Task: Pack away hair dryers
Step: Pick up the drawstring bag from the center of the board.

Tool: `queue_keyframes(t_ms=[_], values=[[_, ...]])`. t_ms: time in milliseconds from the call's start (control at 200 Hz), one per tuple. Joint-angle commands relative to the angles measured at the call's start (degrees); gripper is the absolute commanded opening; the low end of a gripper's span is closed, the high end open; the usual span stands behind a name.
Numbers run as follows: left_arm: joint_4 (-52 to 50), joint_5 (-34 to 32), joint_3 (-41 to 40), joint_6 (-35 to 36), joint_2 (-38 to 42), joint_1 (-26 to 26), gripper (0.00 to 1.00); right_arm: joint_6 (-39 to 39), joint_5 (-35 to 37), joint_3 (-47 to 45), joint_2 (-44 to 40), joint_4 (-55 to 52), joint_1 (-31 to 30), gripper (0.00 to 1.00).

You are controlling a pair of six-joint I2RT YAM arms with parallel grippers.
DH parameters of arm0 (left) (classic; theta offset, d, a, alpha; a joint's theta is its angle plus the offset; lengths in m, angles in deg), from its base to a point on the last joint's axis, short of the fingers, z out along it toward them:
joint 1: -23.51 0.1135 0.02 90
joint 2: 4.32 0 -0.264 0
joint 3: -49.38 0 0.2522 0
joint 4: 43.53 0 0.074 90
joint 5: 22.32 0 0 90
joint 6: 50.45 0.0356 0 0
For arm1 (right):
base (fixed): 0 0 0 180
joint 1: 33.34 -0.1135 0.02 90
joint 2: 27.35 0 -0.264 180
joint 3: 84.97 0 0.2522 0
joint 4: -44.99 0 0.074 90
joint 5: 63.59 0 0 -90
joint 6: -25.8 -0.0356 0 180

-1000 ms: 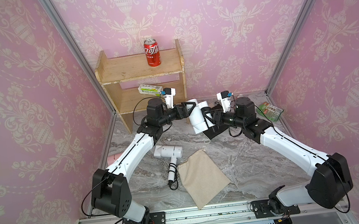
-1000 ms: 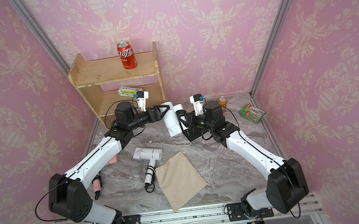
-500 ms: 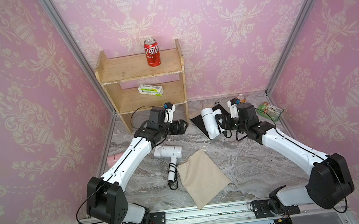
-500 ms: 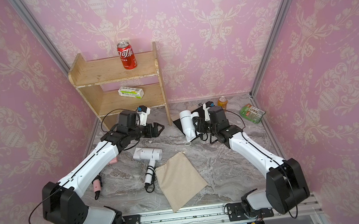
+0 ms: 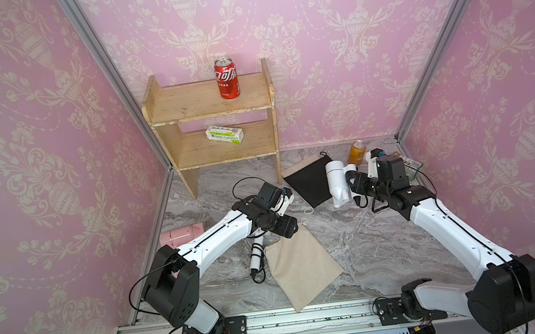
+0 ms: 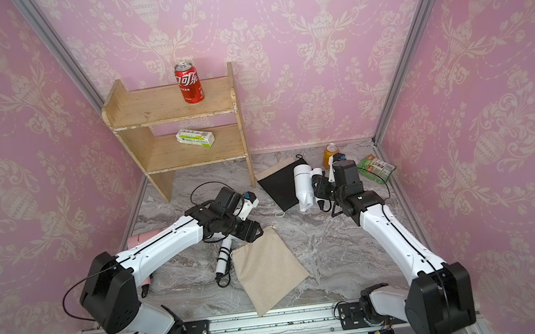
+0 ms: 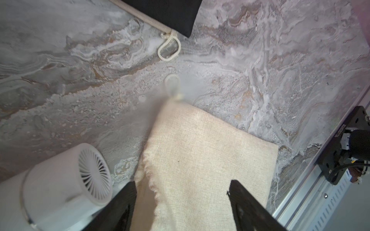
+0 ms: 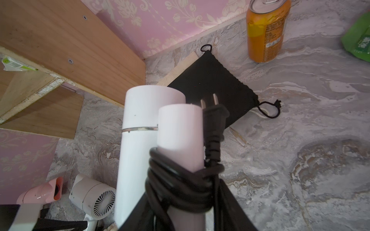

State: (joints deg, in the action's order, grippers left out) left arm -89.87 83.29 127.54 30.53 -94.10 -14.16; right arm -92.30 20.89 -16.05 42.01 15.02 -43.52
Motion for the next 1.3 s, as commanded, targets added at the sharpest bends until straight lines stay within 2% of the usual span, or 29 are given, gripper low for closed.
queue_keyframes(t_ms=[0, 410, 570, 851, 1011, 1206, 1296], values=[[-2.69, -3.07, -0.87, 0.66, -1.45, -1.31, 0.76, -0.51, -0.62, 0.05, -2.9, 1.01, 0.25, 0.25], [-9.12, -11.53, 3.19, 3.29, -8.72, -4.99, 0.72, -0.47, -2.03, -0.58, -5.12, 0.82, 0.33, 0.26], [-9.48, -11.1, 3.69, 3.49, -10.04, -5.14, 0.7, -0.25, -2.26, -0.33, -5.03, 0.87, 0.33, 0.26], [-9.5, -8.77, 3.36, 3.37, -10.98, -5.15, 0.55, 1.03, -0.9, 1.4, -5.61, -0.14, 0.59, 0.26], [-9.86, -8.48, 3.52, 3.39, -11.46, -5.18, 0.37, 1.33, -0.38, 2.58, -5.9, -0.32, 0.82, 0.26], [-10.31, -7.71, 4.74, 3.54, -10.88, -5.18, 0.0, 1.82, 0.58, 3.19, -6.64, -0.67, 1.3, 0.26], [-10.87, -7.99, 6.38, 4.29, -10.05, -5.23, 0.0, 1.91, 1.24, 3.6, -6.86, -0.99, 1.46, 0.26]])
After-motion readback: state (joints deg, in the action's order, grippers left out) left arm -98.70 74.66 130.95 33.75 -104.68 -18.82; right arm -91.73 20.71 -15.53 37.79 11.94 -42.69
